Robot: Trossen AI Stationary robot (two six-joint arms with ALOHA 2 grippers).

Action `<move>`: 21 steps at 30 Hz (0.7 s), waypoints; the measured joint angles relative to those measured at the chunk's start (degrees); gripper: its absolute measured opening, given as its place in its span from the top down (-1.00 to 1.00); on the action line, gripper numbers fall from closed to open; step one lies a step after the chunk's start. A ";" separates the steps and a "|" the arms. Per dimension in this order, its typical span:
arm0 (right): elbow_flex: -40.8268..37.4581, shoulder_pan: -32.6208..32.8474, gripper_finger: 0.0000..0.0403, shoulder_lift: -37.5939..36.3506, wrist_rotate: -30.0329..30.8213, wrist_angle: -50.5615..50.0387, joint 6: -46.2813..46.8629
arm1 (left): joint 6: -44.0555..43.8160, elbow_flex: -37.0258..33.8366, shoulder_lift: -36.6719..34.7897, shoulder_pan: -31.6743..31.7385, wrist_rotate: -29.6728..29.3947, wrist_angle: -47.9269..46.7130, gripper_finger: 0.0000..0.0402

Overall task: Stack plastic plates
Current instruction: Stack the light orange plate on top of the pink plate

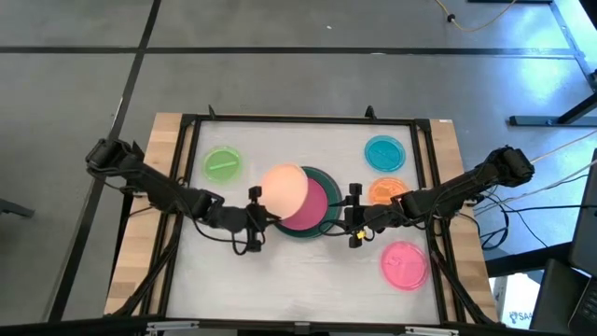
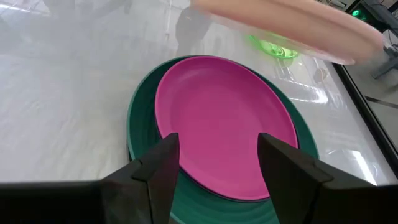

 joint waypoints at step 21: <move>0.00 -0.01 -0.03 0.00 0.01 0.06 -0.02 | -0.89 -7.91 4.86 7.11 13.58 26.49 0.94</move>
